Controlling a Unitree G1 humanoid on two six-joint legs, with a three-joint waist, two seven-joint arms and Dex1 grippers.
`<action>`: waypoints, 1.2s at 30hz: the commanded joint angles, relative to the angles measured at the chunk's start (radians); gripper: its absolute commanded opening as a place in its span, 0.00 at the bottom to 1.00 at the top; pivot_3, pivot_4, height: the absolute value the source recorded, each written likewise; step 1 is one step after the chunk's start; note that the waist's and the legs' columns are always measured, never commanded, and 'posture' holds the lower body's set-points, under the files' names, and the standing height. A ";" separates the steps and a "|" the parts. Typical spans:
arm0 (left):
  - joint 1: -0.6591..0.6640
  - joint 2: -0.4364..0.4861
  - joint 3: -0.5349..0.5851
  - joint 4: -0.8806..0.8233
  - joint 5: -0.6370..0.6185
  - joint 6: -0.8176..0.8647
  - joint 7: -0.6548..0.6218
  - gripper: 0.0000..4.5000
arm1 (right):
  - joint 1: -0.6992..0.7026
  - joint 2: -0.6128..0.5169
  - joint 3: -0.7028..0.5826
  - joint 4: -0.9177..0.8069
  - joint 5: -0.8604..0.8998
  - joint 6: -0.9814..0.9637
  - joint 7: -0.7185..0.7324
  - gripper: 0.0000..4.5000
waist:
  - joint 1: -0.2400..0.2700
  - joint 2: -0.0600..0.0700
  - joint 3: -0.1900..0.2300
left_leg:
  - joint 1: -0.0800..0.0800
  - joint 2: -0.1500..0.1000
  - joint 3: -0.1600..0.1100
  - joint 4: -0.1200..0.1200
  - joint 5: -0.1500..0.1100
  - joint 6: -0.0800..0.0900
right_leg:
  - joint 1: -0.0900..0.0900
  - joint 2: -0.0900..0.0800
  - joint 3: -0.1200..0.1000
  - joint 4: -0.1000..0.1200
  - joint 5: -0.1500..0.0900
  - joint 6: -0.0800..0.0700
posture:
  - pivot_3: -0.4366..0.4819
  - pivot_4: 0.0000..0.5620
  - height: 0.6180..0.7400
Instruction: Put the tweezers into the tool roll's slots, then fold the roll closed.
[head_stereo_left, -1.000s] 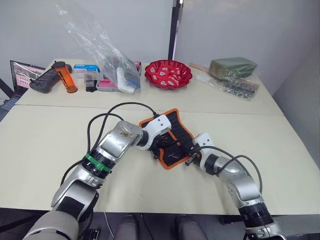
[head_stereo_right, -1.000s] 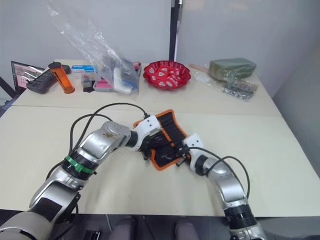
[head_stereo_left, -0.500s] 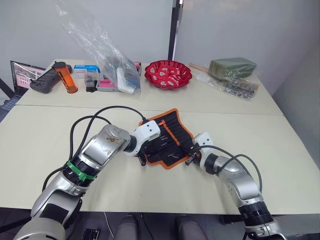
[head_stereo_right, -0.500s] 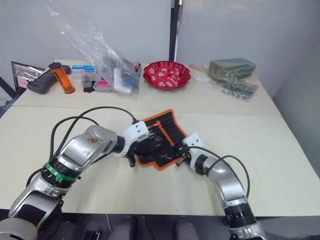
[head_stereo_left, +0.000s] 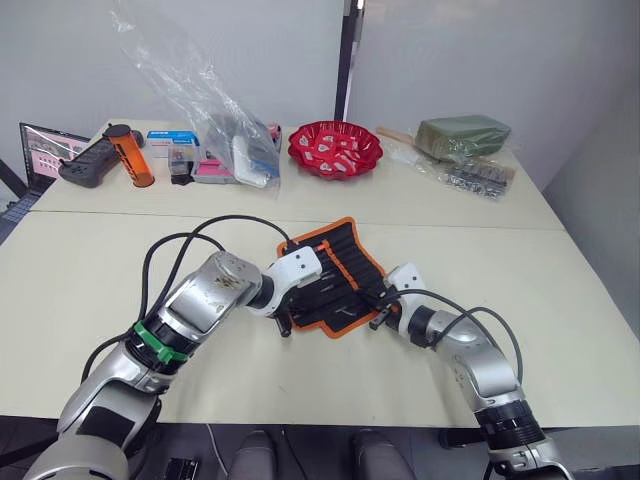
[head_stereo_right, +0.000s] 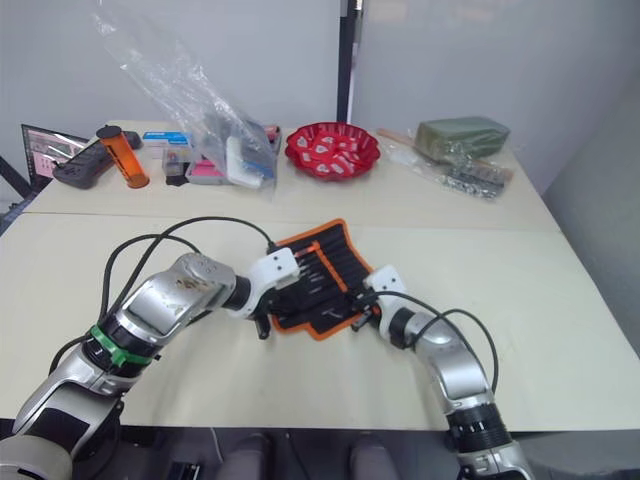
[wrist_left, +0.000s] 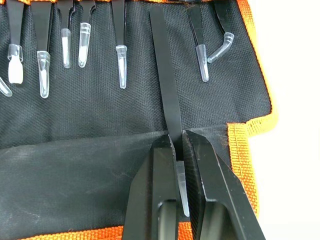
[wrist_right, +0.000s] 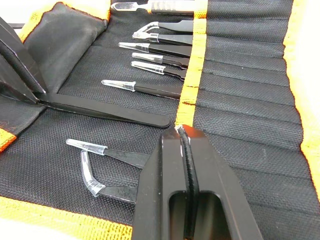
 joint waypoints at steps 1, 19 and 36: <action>-0.044 -0.029 0.006 0.032 0.009 -0.015 0.011 0.00 | 0.040 -0.005 0.027 0.089 -0.027 0.069 -0.007 0.00 | 0.000 0.000 0.000 | 0.000 0.000 0.000 0.000 0.000 0.000 | 0.000 0.000 0.000 0.000 0.000 0.000 | 0.48 0.27 1.00; -0.125 -0.159 -0.012 0.207 0.065 -0.109 0.040 0.00 | 0.065 -0.007 0.024 0.059 -0.023 0.076 -0.014 0.00 | 0.002 0.000 0.000 | -0.001 -0.001 0.000 0.003 0.000 0.000 | 0.001 0.000 0.000 0.001 0.000 0.001 | 0.48 0.27 1.00; -0.268 -0.369 -0.026 0.594 0.163 -0.361 0.024 0.00 | 0.112 -0.023 0.009 -0.016 -0.014 0.108 -0.035 0.00 | 0.028 0.000 0.000 | -0.005 -0.004 -0.003 0.011 0.000 0.001 | 0.002 -0.001 0.001 0.000 0.001 0.003 | 0.48 0.27 1.00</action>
